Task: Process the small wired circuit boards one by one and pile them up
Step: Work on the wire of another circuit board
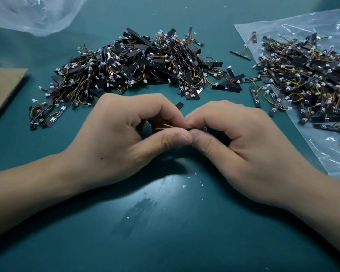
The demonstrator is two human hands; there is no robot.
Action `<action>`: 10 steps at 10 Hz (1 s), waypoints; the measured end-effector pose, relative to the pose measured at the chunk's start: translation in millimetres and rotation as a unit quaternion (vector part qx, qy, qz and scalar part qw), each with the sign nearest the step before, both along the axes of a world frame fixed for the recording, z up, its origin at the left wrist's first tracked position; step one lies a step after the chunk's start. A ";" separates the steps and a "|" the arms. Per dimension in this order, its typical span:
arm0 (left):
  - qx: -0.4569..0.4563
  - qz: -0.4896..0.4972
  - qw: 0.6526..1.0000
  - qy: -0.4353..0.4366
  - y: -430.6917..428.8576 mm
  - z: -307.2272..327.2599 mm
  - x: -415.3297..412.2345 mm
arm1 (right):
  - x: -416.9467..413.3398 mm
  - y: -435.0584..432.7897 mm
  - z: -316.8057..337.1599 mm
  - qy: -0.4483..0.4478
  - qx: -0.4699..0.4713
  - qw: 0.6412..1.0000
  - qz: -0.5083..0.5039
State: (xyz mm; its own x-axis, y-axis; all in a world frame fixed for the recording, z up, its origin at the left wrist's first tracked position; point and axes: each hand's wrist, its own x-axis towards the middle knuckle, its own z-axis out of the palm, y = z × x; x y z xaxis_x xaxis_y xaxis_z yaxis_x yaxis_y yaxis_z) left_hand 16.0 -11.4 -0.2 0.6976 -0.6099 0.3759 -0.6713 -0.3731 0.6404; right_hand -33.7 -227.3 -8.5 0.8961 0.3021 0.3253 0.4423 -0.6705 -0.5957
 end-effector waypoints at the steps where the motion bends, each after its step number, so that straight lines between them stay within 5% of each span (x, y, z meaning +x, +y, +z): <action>1: 0.016 0.018 1.000 0.009 -1.7 -0.6 -2.4 | -0.8 -3.0 1.5 0.020 0.076 0.997 -0.014; 2: 0.038 0.016 0.999 0.004 -1.7 -0.2 -4.4 | -0.1 -5.0 2.5 0.056 0.159 0.985 -0.031; 6: 0.133 -0.030 0.991 -0.006 -3.4 9.5 -12.2 | -5.9 -1.8 7.9 0.084 0.154 0.985 0.002; 7: 0.120 -0.079 0.989 -0.040 -1.4 7.0 -5.3 | -5.1 -0.8 7.7 0.063 0.152 0.986 -0.020; 10: -0.012 0.008 0.999 -0.053 -0.2 -0.2 1.9 | -3.2 1.7 7.7 0.060 0.128 0.989 -0.035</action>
State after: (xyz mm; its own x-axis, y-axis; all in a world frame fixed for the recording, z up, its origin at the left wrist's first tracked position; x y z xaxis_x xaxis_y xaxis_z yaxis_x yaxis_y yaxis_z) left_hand 17.9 -11.6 -0.4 0.6632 -0.5888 0.4621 -0.7293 -0.3695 0.5758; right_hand -36.9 -225.5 -0.8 0.9483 0.1599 0.2741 0.3170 -0.5163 -0.7956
